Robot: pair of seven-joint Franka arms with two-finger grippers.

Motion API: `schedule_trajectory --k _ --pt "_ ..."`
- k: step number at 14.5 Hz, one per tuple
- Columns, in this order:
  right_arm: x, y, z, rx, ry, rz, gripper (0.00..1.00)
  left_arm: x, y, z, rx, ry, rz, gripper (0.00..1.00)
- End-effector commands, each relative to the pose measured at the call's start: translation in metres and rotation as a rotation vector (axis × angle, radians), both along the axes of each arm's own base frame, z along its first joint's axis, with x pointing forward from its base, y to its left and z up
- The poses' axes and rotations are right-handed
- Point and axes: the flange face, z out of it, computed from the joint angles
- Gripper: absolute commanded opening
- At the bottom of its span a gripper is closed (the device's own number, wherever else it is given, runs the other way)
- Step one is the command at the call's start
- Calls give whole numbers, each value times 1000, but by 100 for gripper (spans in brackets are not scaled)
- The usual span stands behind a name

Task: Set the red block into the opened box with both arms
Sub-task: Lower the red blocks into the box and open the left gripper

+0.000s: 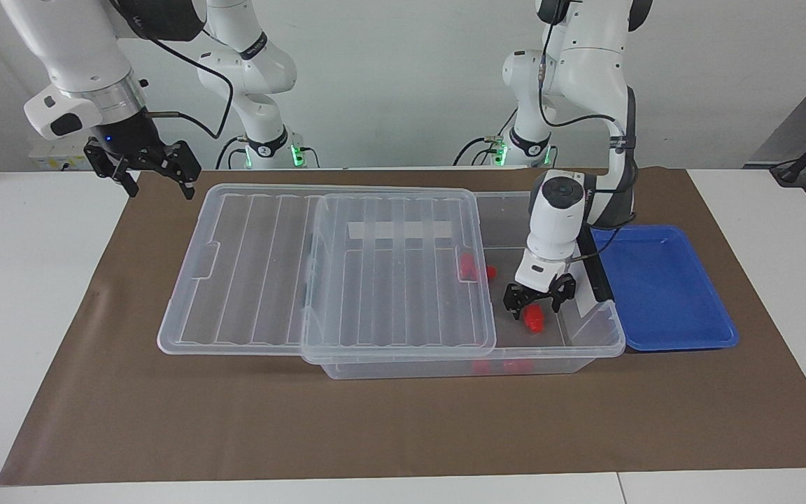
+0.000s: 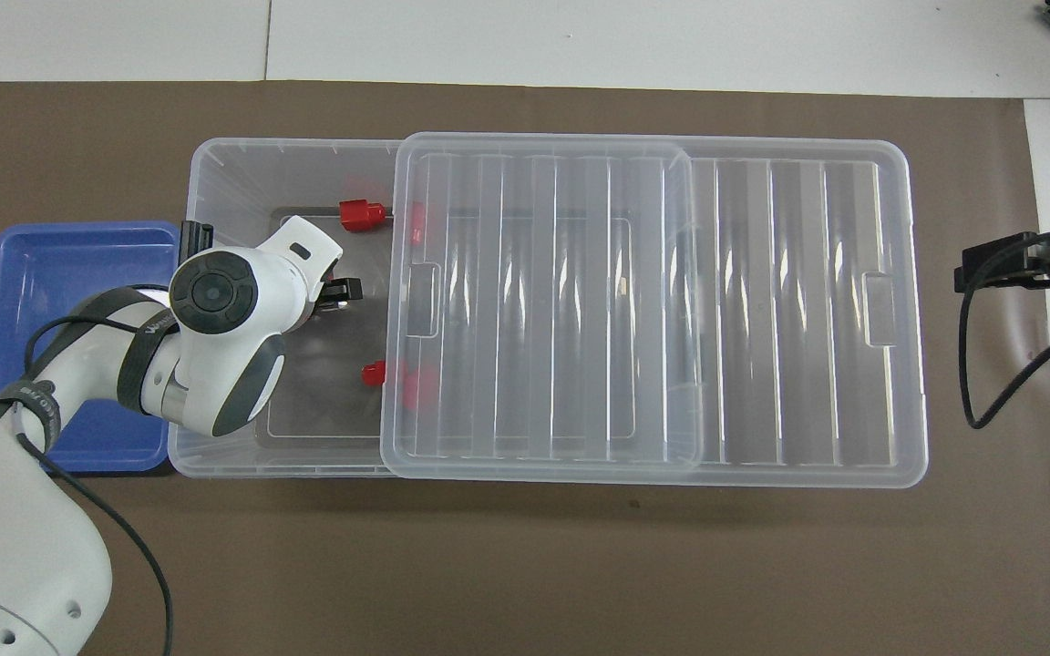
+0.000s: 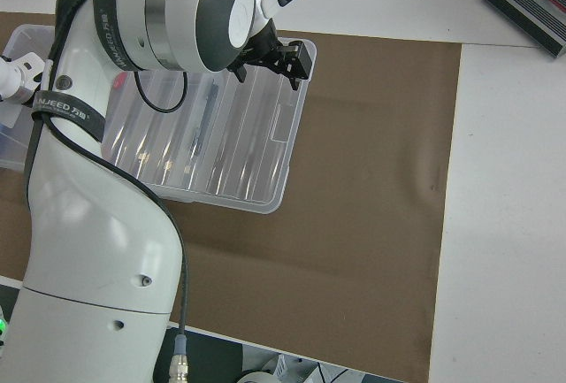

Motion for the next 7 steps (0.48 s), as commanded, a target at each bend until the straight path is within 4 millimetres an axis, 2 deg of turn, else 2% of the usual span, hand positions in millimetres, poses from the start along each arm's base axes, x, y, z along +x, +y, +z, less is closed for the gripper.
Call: schedule_trajectory --k 1,3,7 --pt "2 -5 0 7 -13 -18 99 -2 0 19 33 10 -7 100" --pt "2 -10 1 9 -17 -28 99 -4 -2 30 42 19 -5 100" --pt "6 -27 -7 19 -22 -57 99 -12 -12 39 46 37 -1 100"
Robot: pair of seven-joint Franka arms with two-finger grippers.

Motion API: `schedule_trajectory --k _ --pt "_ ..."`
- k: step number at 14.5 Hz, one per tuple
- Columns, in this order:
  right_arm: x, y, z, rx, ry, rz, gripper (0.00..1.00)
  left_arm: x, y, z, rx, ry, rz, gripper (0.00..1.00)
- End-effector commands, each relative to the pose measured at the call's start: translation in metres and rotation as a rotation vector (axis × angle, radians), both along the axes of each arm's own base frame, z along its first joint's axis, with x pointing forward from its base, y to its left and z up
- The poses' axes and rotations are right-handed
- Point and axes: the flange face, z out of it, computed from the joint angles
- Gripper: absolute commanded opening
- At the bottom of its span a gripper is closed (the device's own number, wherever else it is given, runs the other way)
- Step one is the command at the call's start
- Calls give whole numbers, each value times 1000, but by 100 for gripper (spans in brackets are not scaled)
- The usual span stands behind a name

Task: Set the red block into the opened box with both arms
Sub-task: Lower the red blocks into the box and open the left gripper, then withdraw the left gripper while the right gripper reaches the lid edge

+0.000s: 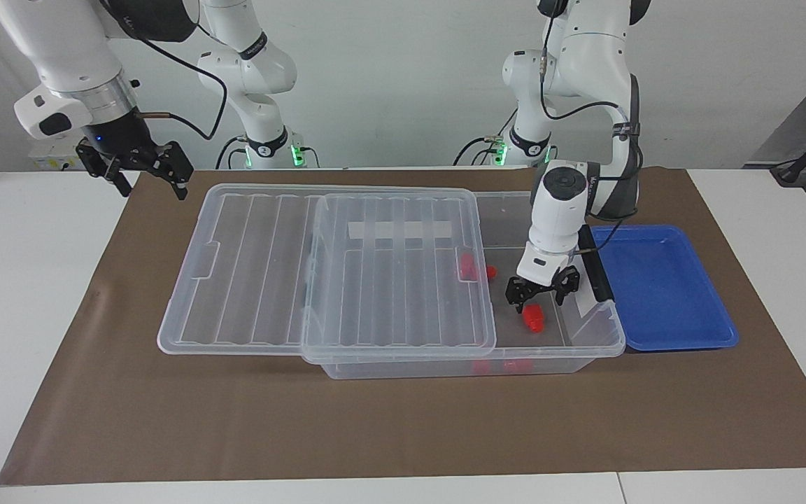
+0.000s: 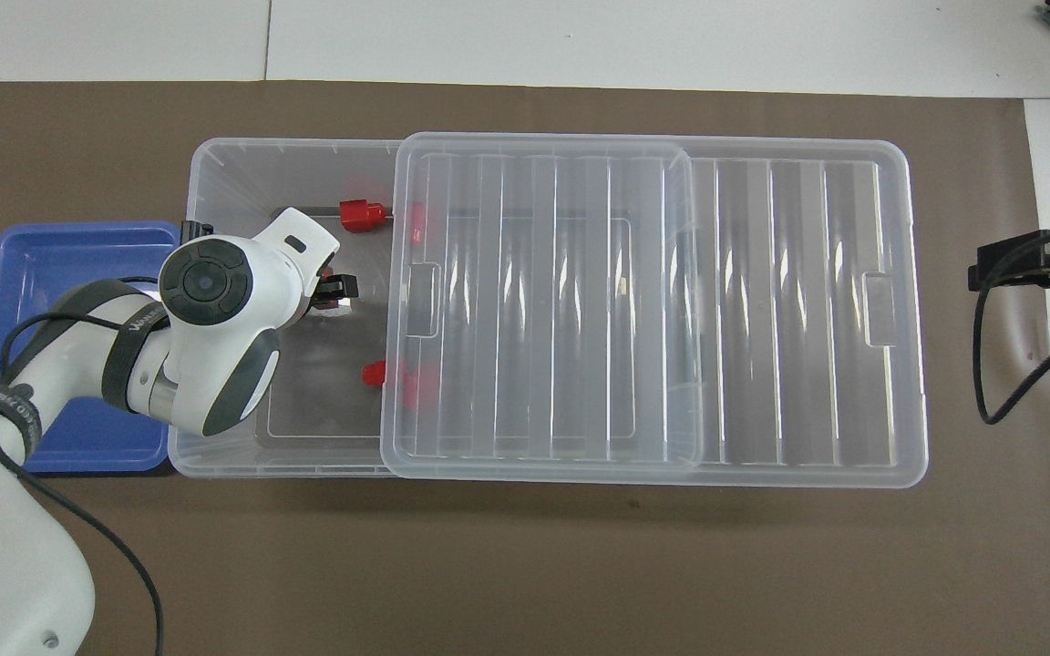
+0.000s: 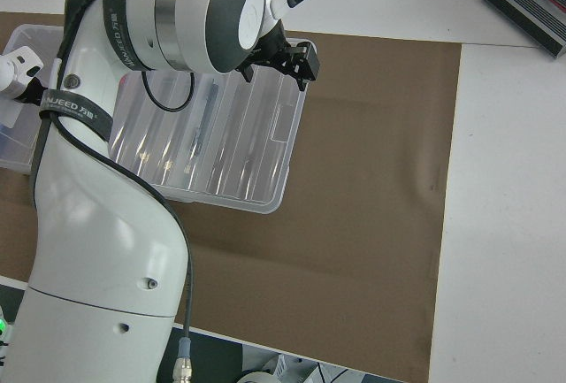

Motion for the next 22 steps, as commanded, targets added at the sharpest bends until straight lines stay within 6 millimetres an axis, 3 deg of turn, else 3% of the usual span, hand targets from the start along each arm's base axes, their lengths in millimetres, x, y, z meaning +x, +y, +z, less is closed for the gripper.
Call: schedule_trajectory --k 1,3,5,8,9,17,20,22 --pt "7 -11 -12 16 -27 -26 96 -10 -9 12 24 17 -1 100" --pt "11 -16 -26 16 -35 -30 77 -12 -12 20 23 14 11 100" --pt "17 -21 -41 12 -56 -30 52 -17 -17 28 28 20 22 100" --pt "28 -28 -64 11 -72 -39 5 -23 -16 44 49 42 27 100" --pt "30 -34 -68 10 -84 -51 0 -26 -16 52 52 42 28 100" --pt "42 -51 -119 6 -108 -67 0 -41 -10 112 89 93 57 100" --pt "50 -53 -136 7 -102 -69 0 -39 -7 156 81 124 90 100" --pt "55 -52 -144 7 -102 -67 0 -40 13 192 53 144 56 100"
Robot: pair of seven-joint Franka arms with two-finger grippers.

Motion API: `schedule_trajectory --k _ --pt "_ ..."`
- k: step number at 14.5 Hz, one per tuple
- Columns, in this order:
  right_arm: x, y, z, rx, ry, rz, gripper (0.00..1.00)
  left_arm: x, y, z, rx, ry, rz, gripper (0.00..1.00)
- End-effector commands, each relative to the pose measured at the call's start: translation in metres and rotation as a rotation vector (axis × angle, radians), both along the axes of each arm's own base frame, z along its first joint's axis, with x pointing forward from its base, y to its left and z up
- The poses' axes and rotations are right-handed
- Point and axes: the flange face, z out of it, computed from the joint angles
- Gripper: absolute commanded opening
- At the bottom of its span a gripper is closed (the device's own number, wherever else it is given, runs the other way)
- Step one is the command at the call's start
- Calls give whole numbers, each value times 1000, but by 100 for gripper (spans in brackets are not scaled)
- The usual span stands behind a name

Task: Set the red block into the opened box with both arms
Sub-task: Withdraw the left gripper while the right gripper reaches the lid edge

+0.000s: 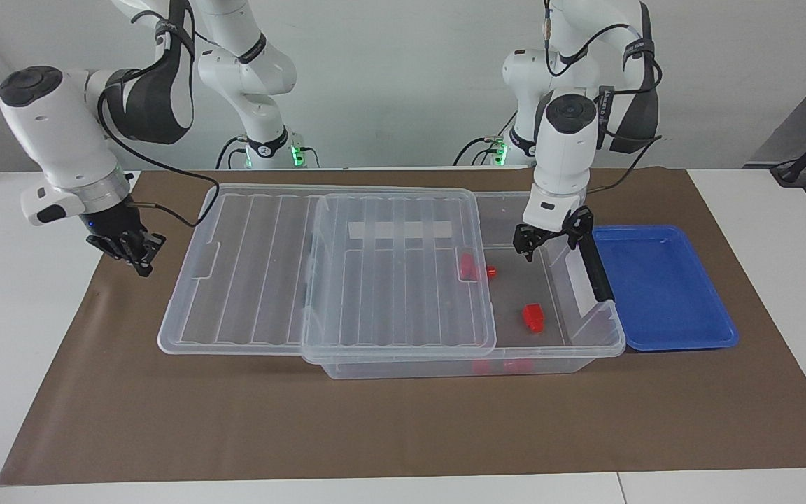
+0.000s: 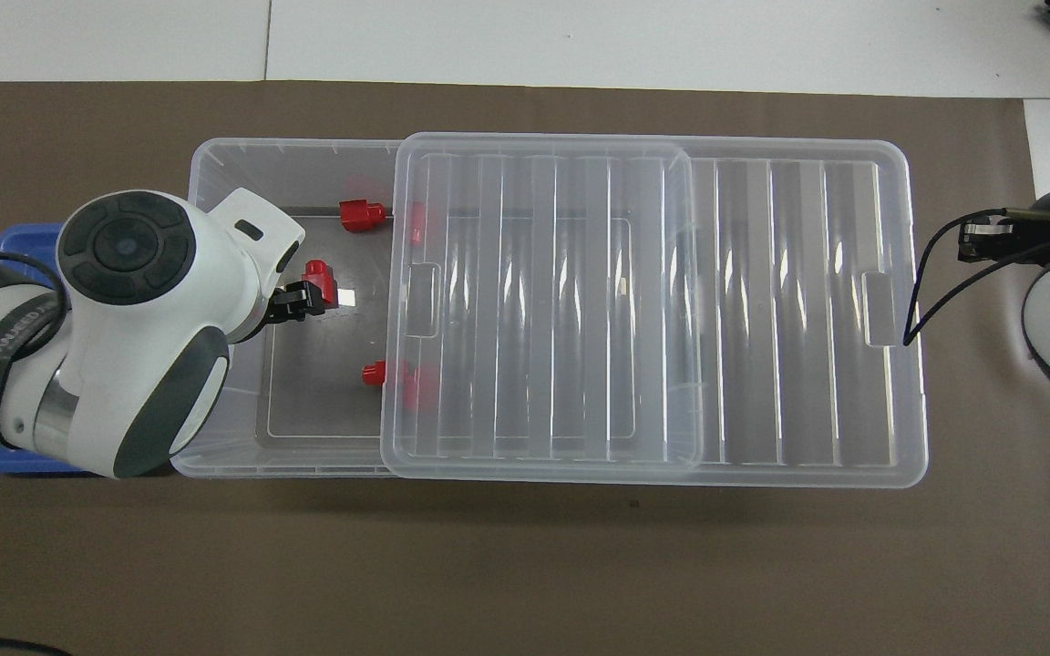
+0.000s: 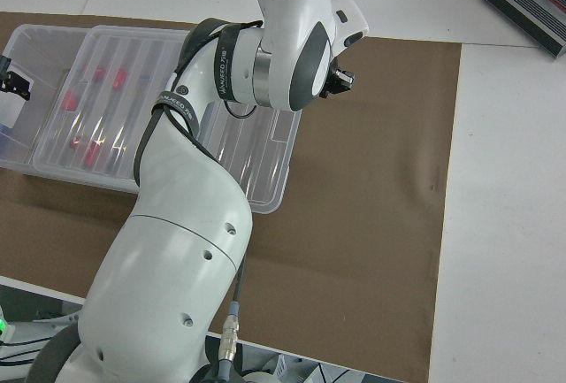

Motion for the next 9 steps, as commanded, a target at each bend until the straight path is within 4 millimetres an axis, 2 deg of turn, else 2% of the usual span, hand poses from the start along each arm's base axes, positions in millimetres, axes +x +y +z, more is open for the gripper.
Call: schedule_trajectory --k 1,3,5,7,8,9 --pt "5 -1 -11 12 -7 8 0 -4 42 56 -50 45 -50 100" --pt "4 5 -18 15 7 15 0 -6 93 86 -80 69 -104 100" --pt "2 9 -21 16 21 22 0 -6 140 101 -77 93 -188 100" --pt "2 15 -22 19 25 31 0 -3 182 107 -79 92 -211 100" --pt "2 18 -22 19 28 38 0 -2 191 107 -78 85 -219 100" --pt "3 28 -21 19 28 53 0 -4 190 111 -74 77 -238 100"
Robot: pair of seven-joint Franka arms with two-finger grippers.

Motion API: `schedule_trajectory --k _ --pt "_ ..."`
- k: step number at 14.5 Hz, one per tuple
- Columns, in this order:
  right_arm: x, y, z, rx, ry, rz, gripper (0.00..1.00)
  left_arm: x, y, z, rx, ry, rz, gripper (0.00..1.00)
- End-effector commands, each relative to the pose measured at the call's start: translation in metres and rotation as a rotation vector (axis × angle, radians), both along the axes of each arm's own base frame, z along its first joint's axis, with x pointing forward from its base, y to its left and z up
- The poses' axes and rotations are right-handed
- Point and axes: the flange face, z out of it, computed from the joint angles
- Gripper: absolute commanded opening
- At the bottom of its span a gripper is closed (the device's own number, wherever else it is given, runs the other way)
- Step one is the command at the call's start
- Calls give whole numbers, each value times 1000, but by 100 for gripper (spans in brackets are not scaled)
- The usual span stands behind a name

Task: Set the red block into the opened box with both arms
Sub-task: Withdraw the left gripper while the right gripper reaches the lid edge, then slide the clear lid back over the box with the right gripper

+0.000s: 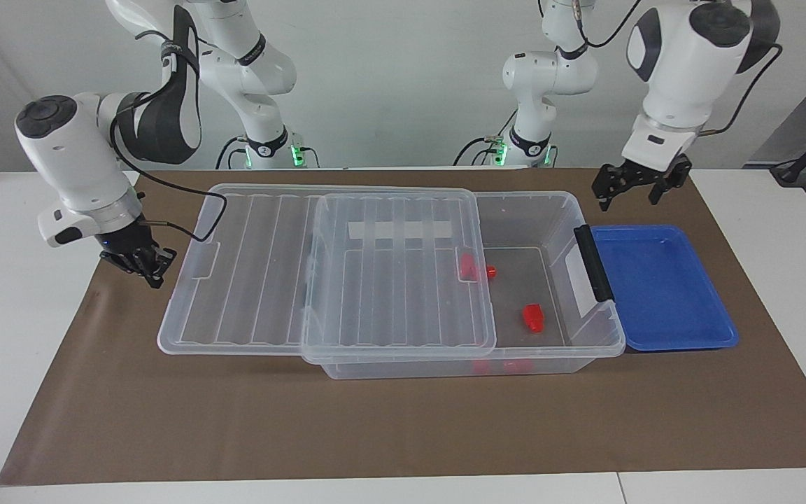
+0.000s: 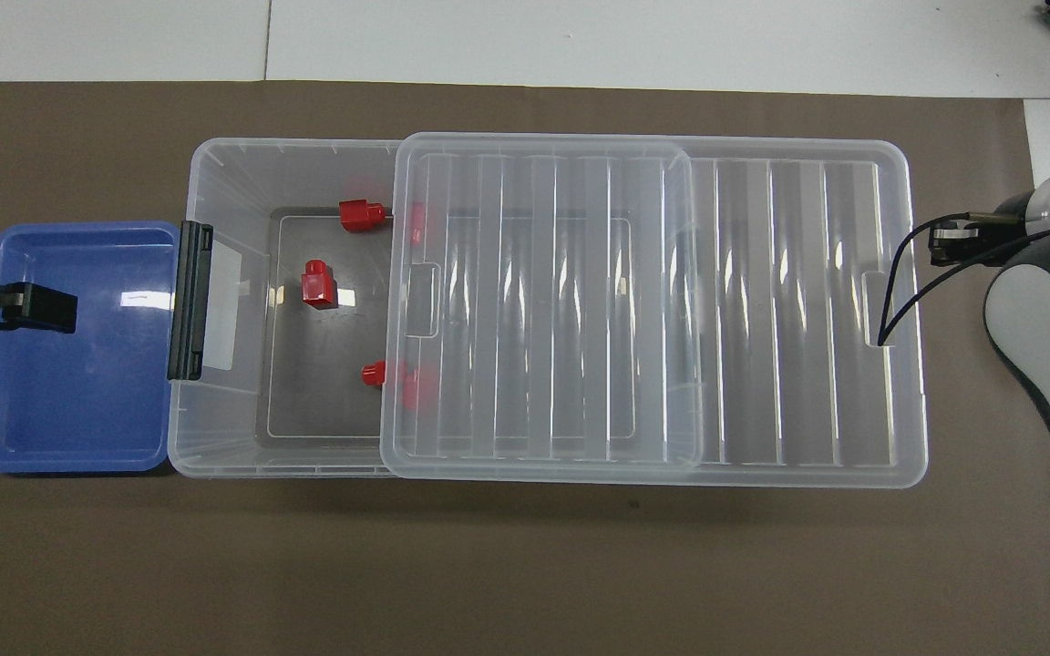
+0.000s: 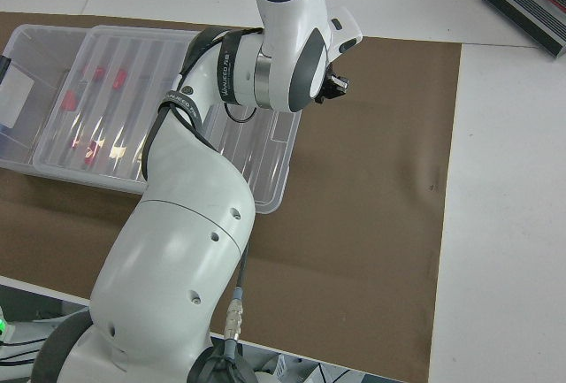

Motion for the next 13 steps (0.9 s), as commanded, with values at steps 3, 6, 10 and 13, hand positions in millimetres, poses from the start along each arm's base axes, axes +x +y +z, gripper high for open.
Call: schedule_trajectory --k 3,6,10,13 --pt "-1 33 -1 14 3 61 0 -2 -2 4 -13 -3 -33 100" --pt "-2 54 -4 15 8 94 0 -1 -1 5 -12 -10 -34 100" --pt "-4 85 -4 15 10 143 0 3 6 3 -11 -39 -27 100" --pt "-6 116 -4 17 11 185 0 0 -4 3 -10 -28 -43 100"
